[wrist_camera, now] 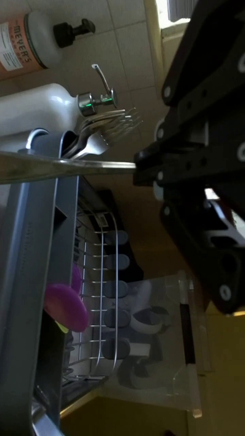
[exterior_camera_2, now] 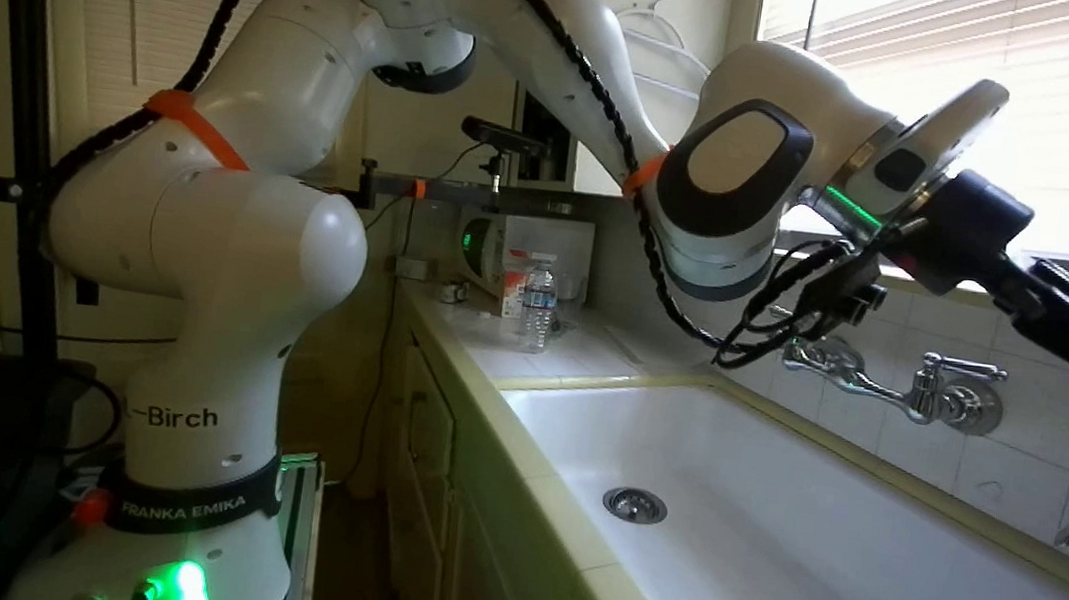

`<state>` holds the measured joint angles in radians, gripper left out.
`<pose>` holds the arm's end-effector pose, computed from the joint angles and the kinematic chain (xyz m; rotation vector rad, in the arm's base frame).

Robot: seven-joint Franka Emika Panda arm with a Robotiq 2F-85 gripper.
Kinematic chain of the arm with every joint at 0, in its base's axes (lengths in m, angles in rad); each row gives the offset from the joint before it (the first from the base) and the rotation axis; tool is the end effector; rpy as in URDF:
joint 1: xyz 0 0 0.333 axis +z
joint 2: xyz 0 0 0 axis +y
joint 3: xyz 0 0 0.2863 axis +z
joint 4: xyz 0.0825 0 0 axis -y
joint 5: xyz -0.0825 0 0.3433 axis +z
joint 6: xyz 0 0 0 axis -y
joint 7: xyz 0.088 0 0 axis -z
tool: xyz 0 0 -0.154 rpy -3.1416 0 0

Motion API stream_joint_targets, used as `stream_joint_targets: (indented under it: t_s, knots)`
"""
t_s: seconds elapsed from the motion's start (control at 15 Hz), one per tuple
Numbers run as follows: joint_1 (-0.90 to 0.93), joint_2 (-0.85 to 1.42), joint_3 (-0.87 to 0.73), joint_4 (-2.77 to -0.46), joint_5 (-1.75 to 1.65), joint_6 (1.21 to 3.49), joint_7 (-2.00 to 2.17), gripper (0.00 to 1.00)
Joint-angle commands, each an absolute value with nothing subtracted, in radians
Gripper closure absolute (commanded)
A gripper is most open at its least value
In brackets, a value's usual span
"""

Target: Remove the spoon out of the sink

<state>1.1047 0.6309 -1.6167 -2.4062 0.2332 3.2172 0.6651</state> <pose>0.4788 -0.2558 0.3960 2.0445 -1.3068 1.2136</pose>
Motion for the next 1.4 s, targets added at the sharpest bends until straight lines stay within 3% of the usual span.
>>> stream_joint_targets:
  t_s: [0.0, 1.33]
  knots:
    - [1.107, 0.715, -1.631, -2.423, 0.339, 3.246, 0.614, 0.98]
    - [0.848, 0.749, -1.506, -2.271, 0.410, 3.243, 0.493, 0.98]
